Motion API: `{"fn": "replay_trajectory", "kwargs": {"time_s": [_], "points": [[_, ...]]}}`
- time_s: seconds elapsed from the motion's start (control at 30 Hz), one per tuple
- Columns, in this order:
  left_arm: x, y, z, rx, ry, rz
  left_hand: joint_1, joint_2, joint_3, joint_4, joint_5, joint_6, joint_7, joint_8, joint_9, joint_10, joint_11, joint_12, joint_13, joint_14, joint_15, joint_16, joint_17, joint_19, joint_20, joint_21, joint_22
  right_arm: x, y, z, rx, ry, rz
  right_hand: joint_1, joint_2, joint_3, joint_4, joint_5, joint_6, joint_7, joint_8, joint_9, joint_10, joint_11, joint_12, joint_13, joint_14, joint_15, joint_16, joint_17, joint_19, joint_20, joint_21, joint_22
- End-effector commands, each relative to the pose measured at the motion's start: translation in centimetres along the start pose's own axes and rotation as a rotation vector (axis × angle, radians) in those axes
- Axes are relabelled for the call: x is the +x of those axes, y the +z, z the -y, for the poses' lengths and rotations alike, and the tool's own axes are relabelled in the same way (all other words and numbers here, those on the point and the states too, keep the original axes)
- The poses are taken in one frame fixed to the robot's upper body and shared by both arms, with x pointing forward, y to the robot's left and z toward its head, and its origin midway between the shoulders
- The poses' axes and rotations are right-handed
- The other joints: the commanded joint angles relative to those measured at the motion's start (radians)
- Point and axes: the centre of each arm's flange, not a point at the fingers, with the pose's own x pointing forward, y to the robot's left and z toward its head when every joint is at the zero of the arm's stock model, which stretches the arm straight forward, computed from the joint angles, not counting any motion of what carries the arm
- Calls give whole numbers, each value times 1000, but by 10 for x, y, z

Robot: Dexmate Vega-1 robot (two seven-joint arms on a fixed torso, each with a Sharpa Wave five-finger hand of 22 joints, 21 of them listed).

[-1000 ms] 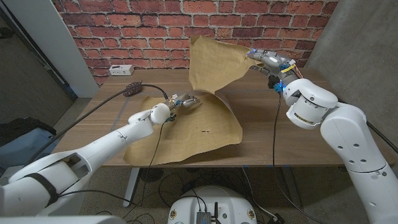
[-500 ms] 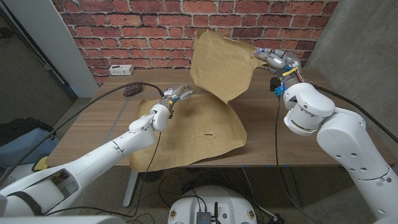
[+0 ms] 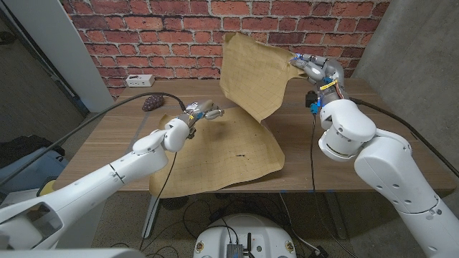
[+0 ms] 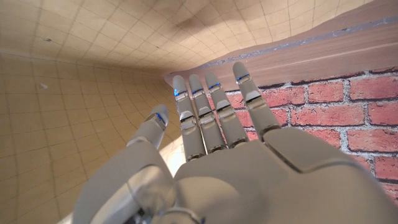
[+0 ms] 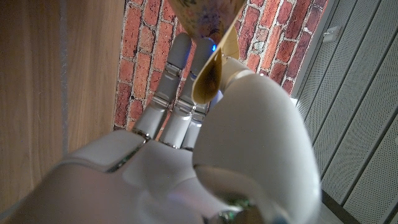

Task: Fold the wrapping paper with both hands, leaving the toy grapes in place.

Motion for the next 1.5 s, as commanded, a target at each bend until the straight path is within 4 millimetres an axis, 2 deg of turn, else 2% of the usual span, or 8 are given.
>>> {"fn": "replay_trajectory", "kwargs": {"time_s": [0.03, 0.27, 0.37, 0.6, 0.73, 1.07, 1.33, 1.5], "points": [[-27, 4, -3, -21, -166, 32, 43, 0, 13, -5, 15, 118, 21, 14, 5, 91, 14, 12, 7, 110, -12, 27, 10, 13, -33, 10, 7, -10, -16, -19, 30, -16, 38, 13, 21, 1, 3, -2, 5, -1, -4, 3, 63, 48, 8, 54, 61, -48, -7, -5, 6, -6, 14, 2], [-34, 10, 1, 7, -313, 5, 68, -4, 23, -11, 22, 147, 25, 11, 5, 119, 10, 12, 7, 124, -18, 20, 4, 28, -58, 19, 10, -18, -24, -23, 103, -31, 67, 15, 21, 1, 2, -5, 6, 0, -8, 3, 61, 49, 6, 50, 65, -51, -16, -7, 8, -11, 25, 1], [-33, 9, 6, 19, -354, -13, 69, -7, 27, -5, 25, 142, 27, 1, 5, 104, 35, 1, 7, 121, -18, 10, 1, 34, -59, 23, 11, -20, -27, -26, 144, -10, 62, 16, 22, 1, 2, -7, 5, -1, -10, 3, 59, 48, 5, 49, 70, -53, -25, -16, 6, -12, 30, 1], [-22, 0, 28, 25, -458, -35, 56, -9, 34, 11, 32, 76, 24, -48, 5, 36, 41, -44, 8, 64, -7, -31, -1, 31, -52, 26, 12, -29, -32, -30, 173, 9, 74, 16, 25, -1, 3, -13, -2, -6, -16, 6, 53, 50, 1, 40, 75, -57, -50, -35, -1, -15, 43, -1], [-19, -1, 35, 17, -471, -6, 48, 0, 44, 13, 38, -29, 18, -82, 6, -37, 53, -82, 9, -41, 6, -52, -1, -52, -43, -6, 10, -33, -33, -31, 174, 14, 86, 15, 24, -1, 3, -16, -1, -10, -17, 9, 49, 47, 3, 44, 72, -54, -56, -30, -8, -15, 47, -2], [-1, -2, 53, -33, -515, 64, 56, 25, 45, 11, 35, -253, 2, -85, 9, -267, 52, -111, 7, -310, 35, -60, -4, -181, -47, -61, 4, -40, -39, -35, 222, 41, 90, 10, 27, -2, 7, -20, -5, -17, -21, 11, 42, 41, 2, 43, 71, -54, -68, -28, -19, -17, 55, -3], [10, 0, 60, -50, -521, 92, 73, 42, 40, 11, 32, -306, 7, -83, 9, -319, 51, -107, 5, -383, 46, -58, -4, -215, -55, -75, 4, -43, -49, -38, 281, 79, 28, 2, 36, -3, 12, -24, -15, -19, -28, 14, 39, 47, -7, 24, 70, -45, -108, -65, -26, -18, 68, -6], [13, 3, 59, -46, -518, 97, 75, 42, 38, 11, 31, -312, 5, -82, 9, -326, 52, -105, 5, -390, 47, -57, -5, -216, -56, -76, 4, -41, -61, -42, 286, 128, -22, -25, 63, 11, 24, -23, -68, -18, -57, 9, -3, 61, -44, -18, 44, -21, -215, -170, -48, 3, 79, -15]]}}
